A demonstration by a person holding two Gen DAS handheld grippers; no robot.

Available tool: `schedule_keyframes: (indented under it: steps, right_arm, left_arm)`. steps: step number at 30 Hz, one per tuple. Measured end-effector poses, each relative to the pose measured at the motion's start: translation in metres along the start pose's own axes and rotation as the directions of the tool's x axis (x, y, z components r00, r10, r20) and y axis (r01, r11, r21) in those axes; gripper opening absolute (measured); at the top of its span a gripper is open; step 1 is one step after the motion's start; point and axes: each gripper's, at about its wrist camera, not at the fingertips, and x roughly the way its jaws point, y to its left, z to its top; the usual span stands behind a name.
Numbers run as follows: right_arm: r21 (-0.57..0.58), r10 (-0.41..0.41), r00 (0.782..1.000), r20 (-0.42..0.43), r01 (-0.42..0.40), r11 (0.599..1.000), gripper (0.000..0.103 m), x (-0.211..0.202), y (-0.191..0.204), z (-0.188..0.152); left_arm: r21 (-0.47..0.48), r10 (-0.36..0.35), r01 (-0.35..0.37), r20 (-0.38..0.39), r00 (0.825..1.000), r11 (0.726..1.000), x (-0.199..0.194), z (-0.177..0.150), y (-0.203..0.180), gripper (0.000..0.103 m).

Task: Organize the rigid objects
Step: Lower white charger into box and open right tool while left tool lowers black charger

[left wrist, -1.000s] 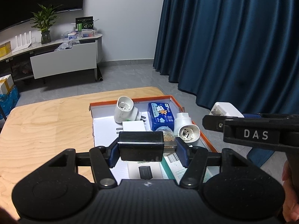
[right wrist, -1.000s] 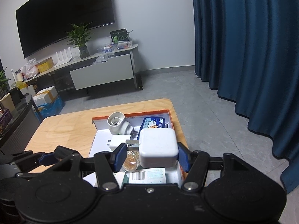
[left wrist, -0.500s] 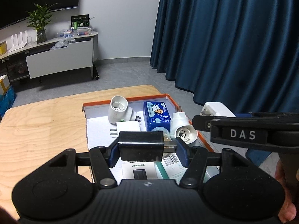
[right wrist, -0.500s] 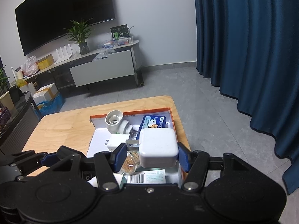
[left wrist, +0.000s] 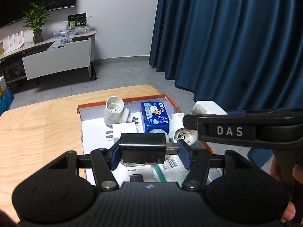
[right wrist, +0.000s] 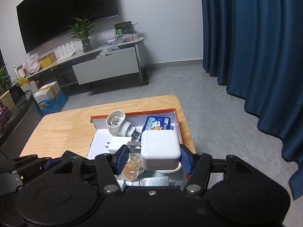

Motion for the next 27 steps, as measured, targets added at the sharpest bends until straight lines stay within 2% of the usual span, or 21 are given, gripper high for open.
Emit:
schedule_keyframes:
  steps: [27]
  right_arm:
    - [-0.044,0.036,0.998,-0.058,-0.038,0.998,0.07,0.045,0.01,0.018]
  left_arm:
    - [-0.004,-0.016,0.016,-0.024,1.0,1.0,0.016,0.001,0.0,0.061]
